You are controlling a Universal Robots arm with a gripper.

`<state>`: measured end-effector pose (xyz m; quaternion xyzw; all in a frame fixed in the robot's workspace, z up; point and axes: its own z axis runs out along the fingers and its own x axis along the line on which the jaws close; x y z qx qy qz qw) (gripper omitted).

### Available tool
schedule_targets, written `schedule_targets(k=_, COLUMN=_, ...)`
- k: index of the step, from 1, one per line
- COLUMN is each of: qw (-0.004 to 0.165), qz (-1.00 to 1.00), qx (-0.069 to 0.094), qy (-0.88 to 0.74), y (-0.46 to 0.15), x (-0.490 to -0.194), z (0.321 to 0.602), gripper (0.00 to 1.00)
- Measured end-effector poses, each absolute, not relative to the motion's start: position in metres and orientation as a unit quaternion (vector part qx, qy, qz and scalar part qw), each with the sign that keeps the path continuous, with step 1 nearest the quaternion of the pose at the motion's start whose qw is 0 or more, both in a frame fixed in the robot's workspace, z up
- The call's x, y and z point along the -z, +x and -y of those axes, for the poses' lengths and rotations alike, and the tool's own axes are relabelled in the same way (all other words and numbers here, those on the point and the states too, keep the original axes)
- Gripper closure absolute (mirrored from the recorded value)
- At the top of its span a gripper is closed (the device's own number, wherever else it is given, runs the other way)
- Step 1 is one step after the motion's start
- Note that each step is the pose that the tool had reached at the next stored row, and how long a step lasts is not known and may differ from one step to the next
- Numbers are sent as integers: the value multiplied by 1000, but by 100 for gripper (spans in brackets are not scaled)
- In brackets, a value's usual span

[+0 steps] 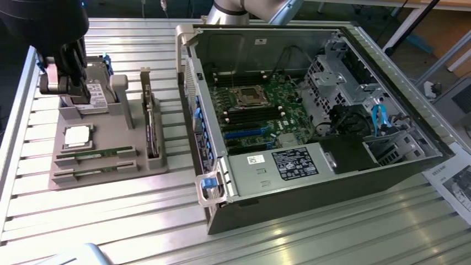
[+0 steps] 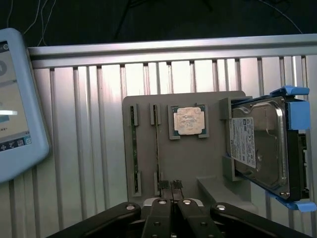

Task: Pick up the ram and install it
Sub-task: 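Pick up the ram and move it above insertion slot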

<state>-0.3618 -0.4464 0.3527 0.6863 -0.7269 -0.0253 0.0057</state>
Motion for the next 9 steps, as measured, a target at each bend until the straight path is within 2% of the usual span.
schedule_targets(k=9, qw=6, qz=726, qx=25, qy=688, y=-362, x=-338, z=450, gripper=90)
